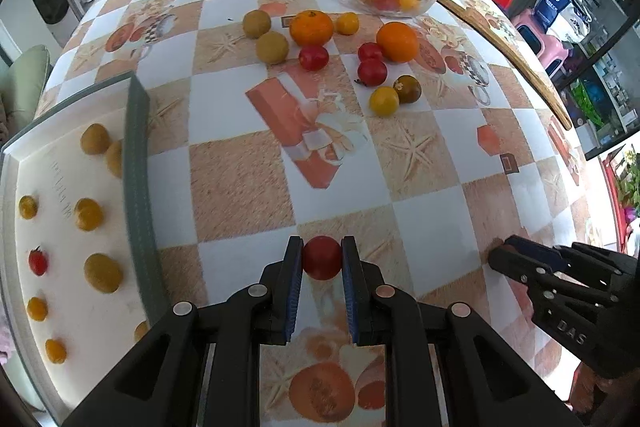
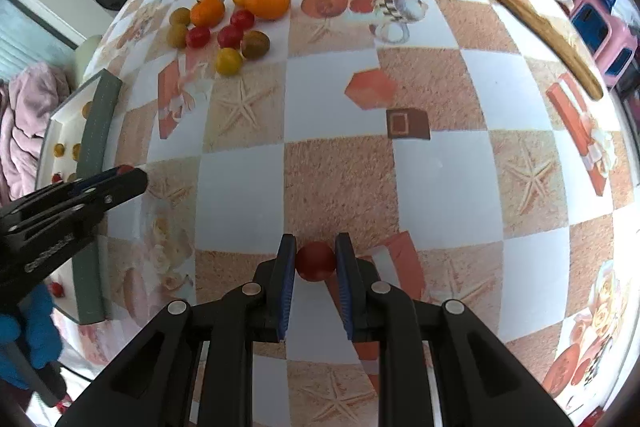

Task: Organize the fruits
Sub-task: 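Carry both held red tomatoes over the white tray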

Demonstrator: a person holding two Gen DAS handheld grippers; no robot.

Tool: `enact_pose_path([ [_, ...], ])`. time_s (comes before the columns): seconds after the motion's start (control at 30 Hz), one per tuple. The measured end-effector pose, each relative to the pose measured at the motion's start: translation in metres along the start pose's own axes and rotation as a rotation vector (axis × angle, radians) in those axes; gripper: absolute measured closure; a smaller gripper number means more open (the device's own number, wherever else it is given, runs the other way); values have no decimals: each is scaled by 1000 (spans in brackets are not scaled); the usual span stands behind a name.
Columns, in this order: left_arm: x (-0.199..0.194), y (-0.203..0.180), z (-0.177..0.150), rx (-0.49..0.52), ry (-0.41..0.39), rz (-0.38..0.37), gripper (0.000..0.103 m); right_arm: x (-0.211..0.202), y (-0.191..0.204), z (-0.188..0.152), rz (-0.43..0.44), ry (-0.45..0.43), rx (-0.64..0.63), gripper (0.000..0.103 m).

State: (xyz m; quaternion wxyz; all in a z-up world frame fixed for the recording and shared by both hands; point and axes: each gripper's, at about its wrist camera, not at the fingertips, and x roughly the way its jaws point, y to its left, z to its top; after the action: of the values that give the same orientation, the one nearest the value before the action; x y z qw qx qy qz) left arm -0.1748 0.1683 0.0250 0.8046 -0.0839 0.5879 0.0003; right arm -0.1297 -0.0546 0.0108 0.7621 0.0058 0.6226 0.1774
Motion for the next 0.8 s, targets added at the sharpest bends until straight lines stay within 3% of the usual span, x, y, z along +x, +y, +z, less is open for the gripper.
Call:
enact_pose_path([
  [0.13, -6, 5, -4, -9, -6, -4, 83, 2, 10, 0, -47, 6, -42, 81],
  [0.8, -39, 30, -16, -50, -61, 8, 83, -6, 48, 12, -42, -3, -105, 81],
])
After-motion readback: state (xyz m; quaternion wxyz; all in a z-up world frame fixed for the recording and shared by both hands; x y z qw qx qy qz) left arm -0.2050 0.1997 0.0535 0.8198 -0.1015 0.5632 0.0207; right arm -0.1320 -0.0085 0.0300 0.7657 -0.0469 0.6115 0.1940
